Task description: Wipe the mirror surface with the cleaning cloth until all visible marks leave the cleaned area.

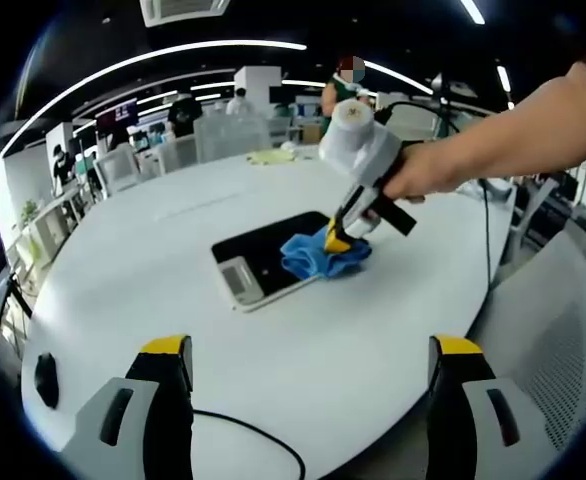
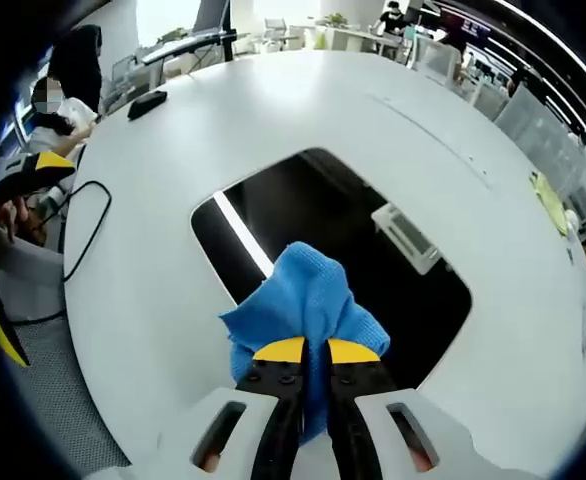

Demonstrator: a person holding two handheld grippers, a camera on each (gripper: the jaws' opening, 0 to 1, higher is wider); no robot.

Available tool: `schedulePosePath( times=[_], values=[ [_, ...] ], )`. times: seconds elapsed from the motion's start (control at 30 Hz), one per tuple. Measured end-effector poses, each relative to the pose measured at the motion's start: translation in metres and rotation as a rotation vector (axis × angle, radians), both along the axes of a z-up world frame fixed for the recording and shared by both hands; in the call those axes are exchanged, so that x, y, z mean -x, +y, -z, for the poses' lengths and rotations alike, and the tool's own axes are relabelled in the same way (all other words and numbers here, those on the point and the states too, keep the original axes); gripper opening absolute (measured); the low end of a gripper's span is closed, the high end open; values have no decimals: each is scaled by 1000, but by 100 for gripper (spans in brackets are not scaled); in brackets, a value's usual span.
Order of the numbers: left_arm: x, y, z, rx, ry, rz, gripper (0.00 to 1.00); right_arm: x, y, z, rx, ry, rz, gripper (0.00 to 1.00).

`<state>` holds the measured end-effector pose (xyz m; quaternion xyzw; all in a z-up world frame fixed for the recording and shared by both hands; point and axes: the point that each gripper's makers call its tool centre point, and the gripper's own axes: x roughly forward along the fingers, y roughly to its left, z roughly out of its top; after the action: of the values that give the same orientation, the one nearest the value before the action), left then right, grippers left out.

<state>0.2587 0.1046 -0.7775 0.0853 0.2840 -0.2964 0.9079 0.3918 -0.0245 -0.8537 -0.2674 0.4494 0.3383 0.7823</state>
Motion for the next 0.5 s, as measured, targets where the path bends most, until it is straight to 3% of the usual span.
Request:
schedulePosePath(
  times=[0.33,0.4,0.5],
  values=[
    [-1,0,-1,2,-6,-5,99,4,-1,0,-12,4,12,2],
    [-5,4,-6,0,-44,-16,99,4,-1,0,-25,6,26,2],
    [-5,5,-4,7,-26,-27,99,4,-1,0,-29,5,32,2]
  ],
)
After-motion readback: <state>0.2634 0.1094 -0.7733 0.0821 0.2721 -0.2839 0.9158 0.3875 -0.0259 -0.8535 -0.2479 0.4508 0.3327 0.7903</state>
